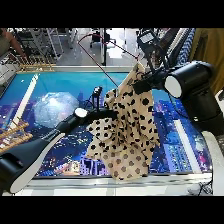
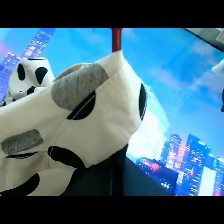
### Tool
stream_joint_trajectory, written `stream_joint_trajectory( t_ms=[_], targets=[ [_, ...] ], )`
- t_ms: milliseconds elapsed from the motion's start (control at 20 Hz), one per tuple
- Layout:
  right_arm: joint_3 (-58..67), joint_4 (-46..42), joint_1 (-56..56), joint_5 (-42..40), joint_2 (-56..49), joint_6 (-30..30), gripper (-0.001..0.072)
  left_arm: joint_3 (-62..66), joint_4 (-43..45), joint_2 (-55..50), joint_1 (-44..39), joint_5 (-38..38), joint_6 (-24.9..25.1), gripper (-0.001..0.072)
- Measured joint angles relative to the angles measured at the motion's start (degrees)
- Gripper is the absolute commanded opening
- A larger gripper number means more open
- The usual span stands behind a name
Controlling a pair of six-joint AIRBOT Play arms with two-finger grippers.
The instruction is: Fold the clothes and pants, and hang the long-sleeved shirts on hangers.
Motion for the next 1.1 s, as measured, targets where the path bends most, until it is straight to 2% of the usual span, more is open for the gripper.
stream_joint_trajectory(
  t_ms=[50, 200, 350, 550, 750, 900, 1100],
  targets=[
    [0.04, 0.57, 0.00, 0.22, 0.35, 0.00, 0.0015, 0.13, -2.12, -0.57, 0.00, 1.07, 1.70, 0.0006],
    [0.15, 1.77, 0.00, 2.45, 1.60, 0.00, 0.0015, 0.33, -5.75, -1.14, 0.94, 3.80, 4.28, 0.0008],
    [0.15, 1.97, -0.09, 5.77, 2.78, -1.53, 0.0015, 0.39, -7.23, -0.07, 4.57, 0.79, 5.38, 0.0007],
    [0.04, 2.21, -0.09, 9.11, 3.45, -6.14, 0.0014, 0.42, -9.05, 3.19, 14.80, -13.70, 5.97, 0.0008],
    [-0.02, 2.19, -0.09, 10.32, 3.15, -13.05, 0.0013, 0.59, -17.57, 4.74, 27.36, -30.77, 6.16, 0.0008],
    [-0.02, 2.10, -0.07, 9.88, 2.34, -19.69, 0.0013, 1.09, -20.61, 4.96, 33.59, -39.04, 3.58, 0.0008],
    [-0.48, -0.44, -0.09, 6.88, 0.92, -28.85, 0.0012, 2.21, -22.25, 5.03, 37.09, -48.57, -1.79, 0.0008]
  ],
)
